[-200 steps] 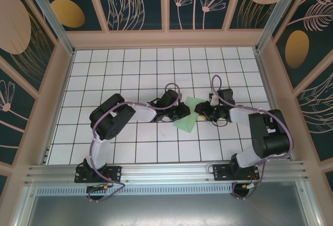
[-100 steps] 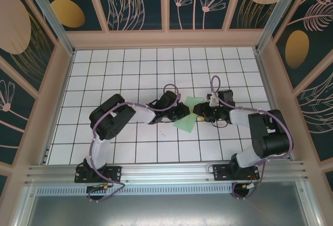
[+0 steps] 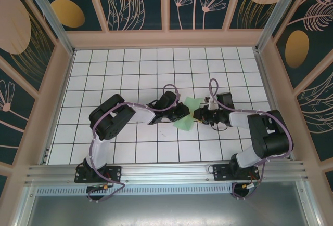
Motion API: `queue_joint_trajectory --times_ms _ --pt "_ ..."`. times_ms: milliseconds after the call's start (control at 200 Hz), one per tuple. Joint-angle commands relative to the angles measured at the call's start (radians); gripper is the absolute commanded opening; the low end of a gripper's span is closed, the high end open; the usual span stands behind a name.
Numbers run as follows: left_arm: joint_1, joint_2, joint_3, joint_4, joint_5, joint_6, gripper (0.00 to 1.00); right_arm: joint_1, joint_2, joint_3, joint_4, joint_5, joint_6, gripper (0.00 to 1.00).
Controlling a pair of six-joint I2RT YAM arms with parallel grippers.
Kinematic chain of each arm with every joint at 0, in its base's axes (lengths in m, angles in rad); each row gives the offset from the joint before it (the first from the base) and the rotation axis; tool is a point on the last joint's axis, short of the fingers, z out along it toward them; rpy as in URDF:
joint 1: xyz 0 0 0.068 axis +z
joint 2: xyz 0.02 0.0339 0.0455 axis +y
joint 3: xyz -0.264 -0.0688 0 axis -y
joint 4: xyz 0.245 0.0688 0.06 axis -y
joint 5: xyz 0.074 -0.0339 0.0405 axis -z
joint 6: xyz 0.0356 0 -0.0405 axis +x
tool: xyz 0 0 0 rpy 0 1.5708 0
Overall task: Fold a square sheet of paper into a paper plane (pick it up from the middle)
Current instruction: Turn over the paper at the center of the table.
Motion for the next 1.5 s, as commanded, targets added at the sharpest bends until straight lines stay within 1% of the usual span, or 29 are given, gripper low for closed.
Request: queue_joint_trajectory --times_ms 0,70,100,135,215,255,285,300,335,405,495,530,600,625,686,771,916,1086,1186,1216,1336,1361,1421,1436,1471,1496 --pt "0.004 -0.036 -0.021 -0.011 -0.027 -0.003 0.19 0.007 -0.014 -0.002 0.009 0.018 -0.022 0.13" --pt "0.004 -0.052 -0.021 -0.01 -0.032 0.0 0.2 0.007 -0.029 0.007 -0.013 0.034 -0.028 0.11" --pt "0.004 -0.064 -0.022 -0.01 -0.041 -0.001 0.2 0.007 -0.039 0.015 -0.034 0.045 -0.034 0.07" --pt "0.004 -0.086 -0.029 -0.008 -0.057 0.0 0.21 0.009 -0.053 0.026 -0.066 0.066 -0.044 0.06" --pt "0.009 -0.15 -0.047 -0.017 -0.108 0.001 0.28 0.008 -0.108 0.061 -0.153 0.123 -0.072 0.03" --pt "0.014 -0.187 -0.047 -0.027 -0.139 0.007 0.28 0.01 -0.142 0.089 -0.209 0.162 -0.087 0.02" --pt "0.018 -0.222 -0.079 -0.039 -0.167 0.013 0.29 0.013 -0.168 0.117 -0.262 0.21 -0.102 0.01" --pt "0.021 -0.244 -0.087 -0.046 -0.184 0.016 0.32 0.015 -0.179 0.131 -0.29 0.234 -0.111 0.01" --pt "0.027 -0.29 -0.104 -0.065 -0.227 0.023 0.37 0.023 -0.206 0.175 -0.361 0.306 -0.131 0.0" --pt "0.042 -0.399 -0.142 -0.115 -0.314 0.048 0.39 0.065 -0.253 0.281 -0.519 0.49 -0.184 0.0" --pt "0.077 -0.52 -0.204 -0.181 -0.406 0.066 0.43 0.171 -0.275 0.421 -0.688 0.776 -0.24 0.0" --pt "0.097 -0.571 -0.235 -0.199 -0.436 0.066 0.45 0.213 -0.265 0.472 -0.749 0.878 -0.26 0.0" --pt "0.141 -0.658 -0.296 -0.23 -0.48 0.069 0.44 0.299 -0.214 0.561 -0.865 1.102 -0.266 0.0" --pt "0.153 -0.691 -0.316 -0.239 -0.495 0.071 0.45 0.311 -0.187 0.59 -0.908 1.153 -0.268 0.0" --pt "0.183 -0.764 -0.359 -0.265 -0.532 0.076 0.46 0.376 -0.12 0.653 -0.998 1.259 -0.253 0.01" --pt "0.216 -0.85 -0.402 -0.311 -0.573 0.082 0.47 0.442 -0.049 0.695 -1.049 1.33 -0.238 0.01" --pt "0.259 -0.959 -0.457 -0.379 -0.613 0.08 0.46 0.547 0.113 0.774 -1.121 1.369 -0.224 0.01" --pt "0.304 -1.067 -0.513 -0.433 -0.651 0.066 0.44 0.687 0.344 0.866 -1.16 1.359 -0.197 0.02" --pt "0.318 -1.129 -0.526 -0.474 -0.676 0.07 0.43 0.748 0.422 0.931 -1.139 1.28 -0.177 0.06" --pt "0.32 -1.146 -0.529 -0.483 -0.683 0.073 0.43 0.761 0.436 0.943 -1.12 1.245 -0.176 0.09" --pt "0.324 -1.191 -0.528 -0.523 -0.699 0.089 0.42 0.769 0.488 0.964 -1.066 1.113 -0.137 0.19" --pt "0.324 -1.196 -0.527 -0.529 -0.696 0.092 0.42 0.769 0.492 0.964 -1.057 1.092 -0.13 0.22" --pt "0.324 -1.201 -0.525 -0.534 -0.687 0.1 0.42 0.773 0.489 0.965 -1.035 1.049 -0.118 0.26" --pt "0.325 -1.201 -0.525 -0.533 -0.682 0.102 0.42 0.774 0.484 0.961 -1.022 1.035 -0.119 0.28" --pt "0.324 -1.199 -0.525 -0.525 -0.668 0.111 0.43 0.772 0.461 0.943 -0.982 0.981 -0.123 0.34" --pt "0.325 -1.194 -0.527 -0.516 -0.654 0.12 0.43 0.768 0.445 0.933 -0.961 0.942 -0.12 0.36"
